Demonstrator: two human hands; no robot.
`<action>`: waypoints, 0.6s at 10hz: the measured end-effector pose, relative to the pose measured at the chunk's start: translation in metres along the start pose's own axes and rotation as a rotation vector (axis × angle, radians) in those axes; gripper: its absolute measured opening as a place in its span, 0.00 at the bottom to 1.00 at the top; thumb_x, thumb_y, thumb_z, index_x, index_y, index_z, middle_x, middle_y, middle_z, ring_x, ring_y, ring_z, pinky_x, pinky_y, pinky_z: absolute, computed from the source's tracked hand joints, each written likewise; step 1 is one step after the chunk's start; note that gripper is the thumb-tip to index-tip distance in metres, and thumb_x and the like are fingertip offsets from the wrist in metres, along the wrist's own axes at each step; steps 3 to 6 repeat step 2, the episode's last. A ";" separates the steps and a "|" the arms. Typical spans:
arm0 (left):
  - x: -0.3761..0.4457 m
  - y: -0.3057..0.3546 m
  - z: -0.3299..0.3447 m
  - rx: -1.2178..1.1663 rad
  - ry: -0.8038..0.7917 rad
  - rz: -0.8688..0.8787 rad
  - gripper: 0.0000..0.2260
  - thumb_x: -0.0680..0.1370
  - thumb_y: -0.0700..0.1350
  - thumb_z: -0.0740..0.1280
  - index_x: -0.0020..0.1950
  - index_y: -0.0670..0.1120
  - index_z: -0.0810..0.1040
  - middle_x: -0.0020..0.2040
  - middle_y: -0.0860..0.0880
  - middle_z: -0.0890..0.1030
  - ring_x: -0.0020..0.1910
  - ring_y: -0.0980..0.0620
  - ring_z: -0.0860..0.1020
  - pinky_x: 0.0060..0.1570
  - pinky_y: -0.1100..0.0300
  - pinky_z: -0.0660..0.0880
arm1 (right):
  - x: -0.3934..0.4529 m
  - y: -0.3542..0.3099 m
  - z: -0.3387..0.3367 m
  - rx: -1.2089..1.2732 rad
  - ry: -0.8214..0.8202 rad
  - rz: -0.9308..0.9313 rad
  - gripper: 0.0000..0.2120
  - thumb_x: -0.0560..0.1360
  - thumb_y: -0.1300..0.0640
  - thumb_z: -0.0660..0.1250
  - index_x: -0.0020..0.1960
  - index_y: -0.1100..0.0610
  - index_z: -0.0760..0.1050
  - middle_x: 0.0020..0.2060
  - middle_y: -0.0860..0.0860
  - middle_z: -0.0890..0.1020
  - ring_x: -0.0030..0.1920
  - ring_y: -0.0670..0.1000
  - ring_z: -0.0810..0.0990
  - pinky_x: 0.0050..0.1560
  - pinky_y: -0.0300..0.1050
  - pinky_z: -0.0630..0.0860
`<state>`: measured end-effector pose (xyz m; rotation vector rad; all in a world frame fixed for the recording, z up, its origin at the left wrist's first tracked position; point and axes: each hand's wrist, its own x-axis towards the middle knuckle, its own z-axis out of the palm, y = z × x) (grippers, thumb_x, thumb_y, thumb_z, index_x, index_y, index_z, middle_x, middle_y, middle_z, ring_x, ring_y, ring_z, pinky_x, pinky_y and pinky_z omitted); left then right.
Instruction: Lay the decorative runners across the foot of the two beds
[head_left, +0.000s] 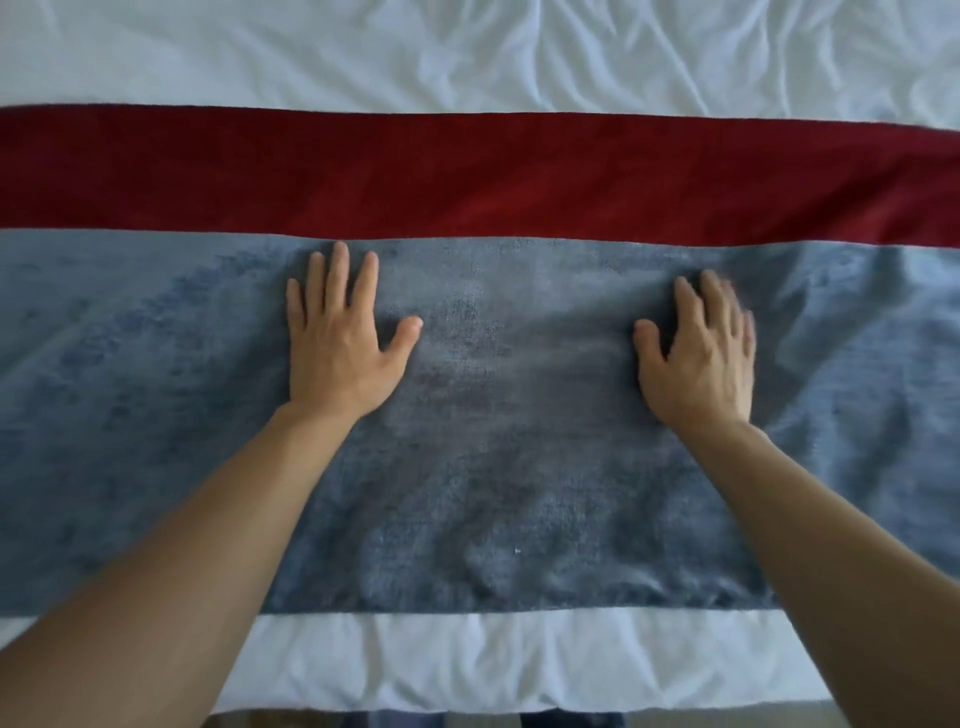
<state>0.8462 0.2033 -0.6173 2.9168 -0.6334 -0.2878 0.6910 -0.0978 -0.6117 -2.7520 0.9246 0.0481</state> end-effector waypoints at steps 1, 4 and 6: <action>0.003 0.017 -0.024 -0.115 -0.058 0.094 0.31 0.80 0.64 0.53 0.80 0.52 0.56 0.81 0.45 0.54 0.79 0.43 0.54 0.76 0.42 0.55 | -0.003 -0.038 -0.020 0.071 -0.037 -0.125 0.27 0.80 0.43 0.59 0.74 0.55 0.65 0.72 0.53 0.69 0.72 0.55 0.66 0.73 0.56 0.63; -0.014 0.034 -0.055 -0.290 -0.093 0.138 0.27 0.81 0.60 0.58 0.78 0.52 0.61 0.79 0.47 0.60 0.77 0.46 0.60 0.73 0.44 0.63 | -0.021 -0.075 -0.050 0.167 -0.060 -0.194 0.21 0.78 0.46 0.61 0.68 0.53 0.71 0.64 0.51 0.76 0.62 0.55 0.75 0.62 0.54 0.72; -0.014 0.034 -0.055 -0.290 -0.093 0.138 0.27 0.81 0.60 0.58 0.78 0.52 0.61 0.79 0.47 0.60 0.77 0.46 0.60 0.73 0.44 0.63 | -0.021 -0.075 -0.050 0.167 -0.060 -0.194 0.21 0.78 0.46 0.61 0.68 0.53 0.71 0.64 0.51 0.76 0.62 0.55 0.75 0.62 0.54 0.72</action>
